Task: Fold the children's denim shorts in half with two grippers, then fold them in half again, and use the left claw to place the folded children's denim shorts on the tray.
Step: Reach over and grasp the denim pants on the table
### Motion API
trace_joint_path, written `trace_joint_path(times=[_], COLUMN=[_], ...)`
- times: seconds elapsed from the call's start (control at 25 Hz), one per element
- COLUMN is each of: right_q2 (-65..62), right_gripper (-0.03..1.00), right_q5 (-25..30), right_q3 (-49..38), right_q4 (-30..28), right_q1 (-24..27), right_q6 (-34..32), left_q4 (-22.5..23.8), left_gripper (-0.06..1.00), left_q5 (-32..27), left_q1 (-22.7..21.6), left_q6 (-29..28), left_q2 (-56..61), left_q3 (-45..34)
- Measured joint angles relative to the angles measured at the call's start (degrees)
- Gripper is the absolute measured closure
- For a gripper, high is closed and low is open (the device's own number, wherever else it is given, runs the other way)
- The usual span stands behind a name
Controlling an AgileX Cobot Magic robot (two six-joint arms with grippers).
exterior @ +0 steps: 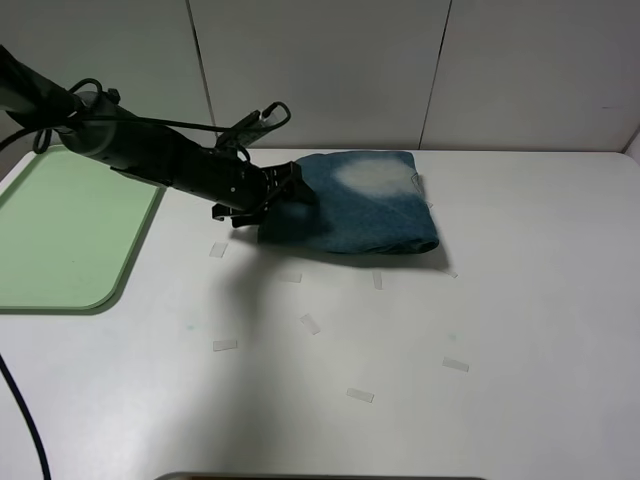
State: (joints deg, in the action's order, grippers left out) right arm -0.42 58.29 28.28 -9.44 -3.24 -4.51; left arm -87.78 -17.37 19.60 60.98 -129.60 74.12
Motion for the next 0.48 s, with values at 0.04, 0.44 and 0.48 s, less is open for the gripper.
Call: trace_joint_path(times=[0.04, 0.44, 0.48], right_q2=[0.0, 0.0, 0.0], right_gripper=[0.27, 0.27, 0.27], right_q5=[0.0, 0.0, 0.0], right_q3=[0.0, 0.0, 0.0], right_q4=[0.0, -0.1, 0.0], right_q1=[0.0, 0.0, 0.0], right_q6=[0.0, -0.1, -0.1], left_q4=[-0.2, -2.4, -2.4], left_gripper=[0.15, 0.18, 0.21], left_q5=[0.1, 2.2, 3.2], left_q1=[0.4, 5.2, 5.6], left_q6=[-0.2, -4.8, -5.9], left_q2=[-0.4, -4.5, -4.5], left_q3=[0.6, 7.0, 7.0])
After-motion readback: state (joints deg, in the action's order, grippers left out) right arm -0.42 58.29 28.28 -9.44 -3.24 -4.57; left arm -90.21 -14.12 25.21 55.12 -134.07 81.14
